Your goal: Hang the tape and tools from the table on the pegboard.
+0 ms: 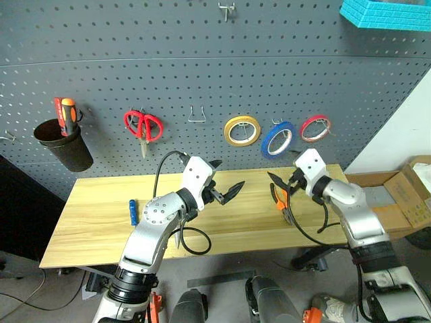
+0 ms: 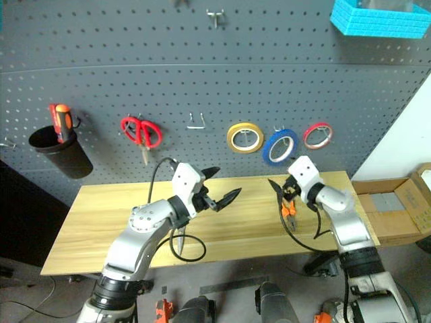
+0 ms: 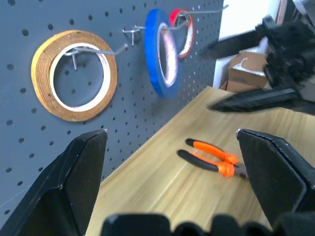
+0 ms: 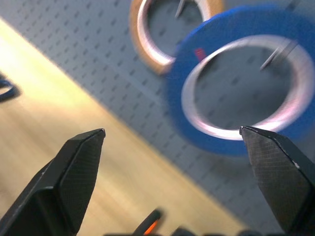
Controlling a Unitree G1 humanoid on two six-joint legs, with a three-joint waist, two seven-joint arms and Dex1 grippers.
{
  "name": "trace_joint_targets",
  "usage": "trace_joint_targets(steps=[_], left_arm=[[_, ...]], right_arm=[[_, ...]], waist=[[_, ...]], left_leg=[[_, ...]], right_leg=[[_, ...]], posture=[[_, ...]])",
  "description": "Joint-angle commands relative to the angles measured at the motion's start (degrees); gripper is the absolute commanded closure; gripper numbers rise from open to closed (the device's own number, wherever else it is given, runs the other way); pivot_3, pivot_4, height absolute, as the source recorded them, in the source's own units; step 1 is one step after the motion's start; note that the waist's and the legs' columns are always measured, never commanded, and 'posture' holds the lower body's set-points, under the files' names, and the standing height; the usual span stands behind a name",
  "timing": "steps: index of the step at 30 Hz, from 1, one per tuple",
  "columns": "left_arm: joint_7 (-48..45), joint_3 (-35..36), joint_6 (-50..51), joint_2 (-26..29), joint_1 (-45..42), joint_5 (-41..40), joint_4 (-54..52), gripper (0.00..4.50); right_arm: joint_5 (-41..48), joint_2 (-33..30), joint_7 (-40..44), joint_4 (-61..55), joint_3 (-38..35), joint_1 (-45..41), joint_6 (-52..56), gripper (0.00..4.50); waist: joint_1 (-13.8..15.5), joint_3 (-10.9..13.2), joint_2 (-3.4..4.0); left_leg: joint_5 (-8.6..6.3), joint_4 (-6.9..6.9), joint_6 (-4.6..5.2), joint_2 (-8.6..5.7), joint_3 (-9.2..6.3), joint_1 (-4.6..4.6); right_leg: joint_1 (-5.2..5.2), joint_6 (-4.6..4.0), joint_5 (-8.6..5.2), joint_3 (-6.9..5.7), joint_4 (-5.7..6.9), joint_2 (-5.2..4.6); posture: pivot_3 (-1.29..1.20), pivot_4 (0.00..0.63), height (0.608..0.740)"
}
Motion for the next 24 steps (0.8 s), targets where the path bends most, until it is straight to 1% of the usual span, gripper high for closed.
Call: trace_joint_targets(steps=[1, 3, 5, 6, 9, 14, 15, 19, 24], left_arm=[[-2.1, -2.1, -3.9, 2.5, 4.8, 1.5, 0.9, 0.00], [-3.5, -3.8, -6.7, 5.1, 7.3, 3.7, 1.8, 0.00], [-4.6, -5.5, -9.7, 7.6, 8.7, 6.0, 2.4, 0.00], [-5.1, -6.0, -10.5, 8.3, 9.0, 6.5, 2.4, 0.00], [-5.0, -5.7, -9.3, 8.1, 8.6, 5.4, 0.8, 0.00], [-4.3, -5.4, -7.5, 7.7, 7.4, 5.2, -0.9, 0.00], [-3.9, -5.2, -7.1, 7.5, 7.4, 5.1, -1.7, 0.00], [-2.8, -4.6, -5.0, 7.1, 7.6, 4.6, -3.9, 0.00], [-1.6, -3.6, -2.3, 6.9, 8.8, 3.8, -6.5, 0.00]], right_arm=[[3.3, 3.5, -4.1, -8.4, -1.4, 4.4, 18.0, 0.05], [4.4, 6.0, -6.9, -10.6, -2.5, 4.8, 26.9, 0.05], [4.8, 7.6, -8.9, -10.8, -3.0, 3.3, 32.9, 0.05], [4.8, 8.1, -9.5, -10.0, -2.9, 2.2, 34.9, 0.05], [4.9, 9.6, -11.5, -7.6, -3.6, -0.8, 39.1, 0.05], [2.5, 8.3, -12.2, 1.4, -2.1, -6.9, 36.7, 0.05], [2.4, 8.3, -12.4, 3.4, -2.4, -8.1, 36.4, 0.05], [3.0, 9.0, -14.4, 11.1, -4.5, -12.3, 36.2, 0.05], [3.9, 10.0, -17.3, 21.2, -7.8, -16.8, 35.3, 0.05]], waist=[[-0.2, 0.0, 0.01], [-0.4, 0.2, 0.11], [-0.4, 0.6, 0.24], [-0.4, 0.8, 0.30], [-0.4, 1.6, 0.56], [-0.3, 2.6, 0.60], [-0.3, 2.7, 0.61], [-0.2, 3.5, 0.56], [-0.2, 4.4, 0.52]], left_leg=[[0.00, 0.00, 0.00, 0.02, 0.00, 0.02], [0.00, -0.01, 0.00, 0.10, 0.06, 0.08], [0.01, 0.01, 0.01, 0.14, 0.12, 0.16], [0.03, 0.01, 0.04, 0.15, 0.12, 0.23], [0.13, 0.03, 0.20, 0.11, 0.12, 0.23], [0.12, -0.07, 0.22, 0.09, 0.03, 0.06], [0.08, -0.08, 0.28, 0.06, 0.01, -0.13], [-0.04, -0.09, 0.49, 0.07, 0.01, -0.21], [-0.04, -0.08, 0.49, 0.09, 0.02, -0.20]], right_leg=[[0.00, -0.02, -0.02, 0.00, 0.01, 0.00], [0.00, -0.06, -0.05, 0.05, 0.06, 0.04], [-0.01, -0.21, -0.09, 0.09, 0.13, 0.08], [0.04, -0.46, -0.23, 0.09, 0.14, 0.09], [0.06, -0.47, -0.24, 0.10, 0.10, 0.09], [-0.01, -0.44, -0.26, -0.01, 0.01, 0.09], [-0.17, -0.11, -0.11, -0.01, 0.02, 0.08], [-0.20, -0.07, -0.17, 0.00, -0.02, 0.00], [-0.19, -0.03, -0.18, 0.01, -0.05, -0.02]], posture=[[-0.12, 0.182, 0.740], [-0.12, 0.205, 0.740], [-0.12, 0.228, 0.740], [-0.12, 0.235, 0.740], [-0.11, 0.259, 0.740], [-0.09, 0.284, 0.740], [-0.09, 0.286, 0.740], [-0.08, 0.295, 0.740], [-0.07, 0.313, 0.740]])
